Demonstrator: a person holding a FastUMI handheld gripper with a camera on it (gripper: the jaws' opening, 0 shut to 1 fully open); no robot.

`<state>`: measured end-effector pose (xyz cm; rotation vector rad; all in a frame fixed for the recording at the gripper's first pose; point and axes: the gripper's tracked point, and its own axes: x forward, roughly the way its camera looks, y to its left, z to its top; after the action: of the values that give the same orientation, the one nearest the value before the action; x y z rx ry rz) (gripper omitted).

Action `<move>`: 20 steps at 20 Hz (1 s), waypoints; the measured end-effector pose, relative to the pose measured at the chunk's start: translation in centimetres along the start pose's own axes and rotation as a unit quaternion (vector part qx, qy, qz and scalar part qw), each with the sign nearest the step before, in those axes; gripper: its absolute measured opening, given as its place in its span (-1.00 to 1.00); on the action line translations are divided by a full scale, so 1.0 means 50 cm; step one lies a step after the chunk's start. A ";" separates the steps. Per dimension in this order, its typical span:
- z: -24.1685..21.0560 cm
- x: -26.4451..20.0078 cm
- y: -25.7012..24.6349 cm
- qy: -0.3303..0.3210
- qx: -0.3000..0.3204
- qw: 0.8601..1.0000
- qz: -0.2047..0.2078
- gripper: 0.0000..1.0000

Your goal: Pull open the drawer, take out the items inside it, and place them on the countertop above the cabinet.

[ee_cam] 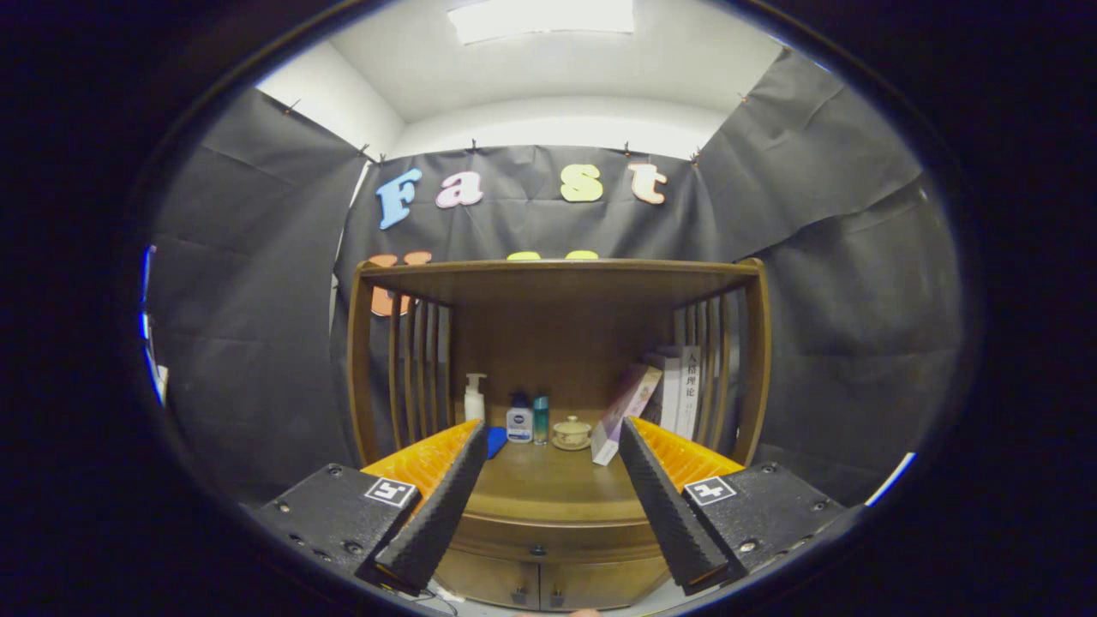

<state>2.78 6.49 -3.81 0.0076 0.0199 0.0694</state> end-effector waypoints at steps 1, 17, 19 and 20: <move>-0.009 0.005 0.002 0.001 0.002 1.000 0.002 0.98; -0.335 0.122 -0.007 0.095 0.041 0.995 0.008 0.97; -0.387 0.134 -0.003 0.108 0.028 0.994 0.002 0.97; -0.412 0.140 -0.004 0.117 0.021 0.993 -0.003 0.96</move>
<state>9.38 6.92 -24.52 0.0411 0.2564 0.0645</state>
